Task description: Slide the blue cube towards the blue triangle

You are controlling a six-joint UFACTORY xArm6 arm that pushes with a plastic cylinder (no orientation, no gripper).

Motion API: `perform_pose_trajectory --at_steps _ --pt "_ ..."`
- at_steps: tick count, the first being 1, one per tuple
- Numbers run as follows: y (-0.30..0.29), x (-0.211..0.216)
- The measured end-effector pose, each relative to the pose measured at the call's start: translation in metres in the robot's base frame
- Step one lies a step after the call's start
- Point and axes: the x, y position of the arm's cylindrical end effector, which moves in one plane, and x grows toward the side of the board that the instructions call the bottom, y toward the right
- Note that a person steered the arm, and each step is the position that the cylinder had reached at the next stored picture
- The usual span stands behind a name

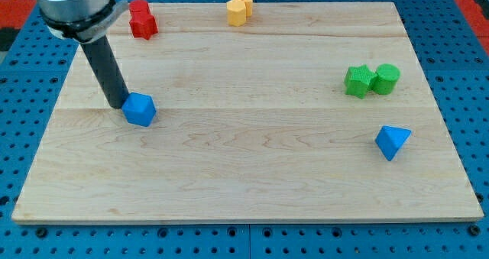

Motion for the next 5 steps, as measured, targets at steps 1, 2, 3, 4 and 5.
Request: perform_pose_trajectory --at_steps 1,2,3,4,5 --pt "0.015 0.002" --pt "0.022 0.018" --pt "0.022 0.04" --pt "0.03 0.051" --pt "0.036 0.051"
